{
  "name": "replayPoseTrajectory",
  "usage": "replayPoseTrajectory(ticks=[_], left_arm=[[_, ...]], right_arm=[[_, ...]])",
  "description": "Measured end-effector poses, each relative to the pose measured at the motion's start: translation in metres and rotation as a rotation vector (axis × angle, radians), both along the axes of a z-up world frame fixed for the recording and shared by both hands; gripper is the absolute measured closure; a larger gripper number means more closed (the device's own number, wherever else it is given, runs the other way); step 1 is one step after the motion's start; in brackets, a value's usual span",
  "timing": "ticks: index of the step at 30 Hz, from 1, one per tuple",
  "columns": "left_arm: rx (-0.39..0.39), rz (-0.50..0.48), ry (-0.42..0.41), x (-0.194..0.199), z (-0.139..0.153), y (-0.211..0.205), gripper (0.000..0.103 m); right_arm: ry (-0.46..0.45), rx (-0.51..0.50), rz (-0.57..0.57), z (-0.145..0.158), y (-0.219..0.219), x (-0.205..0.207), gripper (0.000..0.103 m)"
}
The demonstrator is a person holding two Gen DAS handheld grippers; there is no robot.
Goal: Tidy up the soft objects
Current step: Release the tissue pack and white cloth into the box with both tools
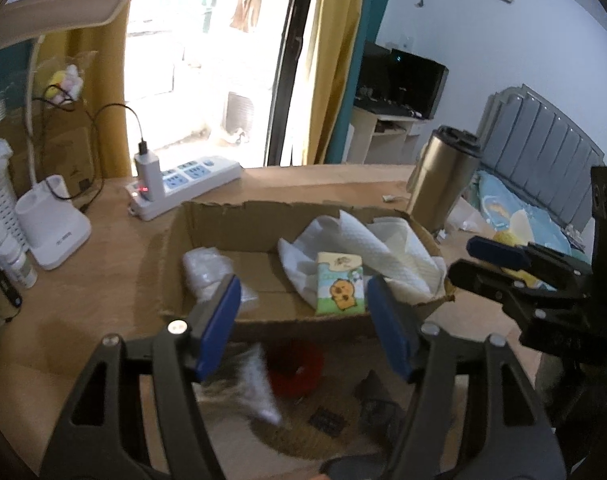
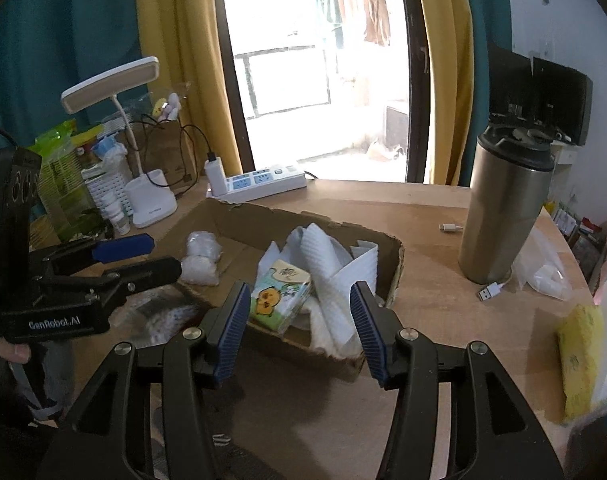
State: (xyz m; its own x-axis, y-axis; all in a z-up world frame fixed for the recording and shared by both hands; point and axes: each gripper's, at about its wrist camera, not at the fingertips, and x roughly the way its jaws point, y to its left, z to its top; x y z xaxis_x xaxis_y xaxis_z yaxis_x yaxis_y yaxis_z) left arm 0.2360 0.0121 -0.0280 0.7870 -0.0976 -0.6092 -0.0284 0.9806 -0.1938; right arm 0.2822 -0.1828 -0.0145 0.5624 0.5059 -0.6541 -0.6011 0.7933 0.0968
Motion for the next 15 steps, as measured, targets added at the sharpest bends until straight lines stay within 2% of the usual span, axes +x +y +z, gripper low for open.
replayPoseTrajectory(ticks=[15], left_arm=[[-0.019,0.054,-0.027,-0.055,0.000,0.030,0.035]], right_arm=[[-0.020,-0.027,0.031,0.007,0.019,-0.045,0.048]])
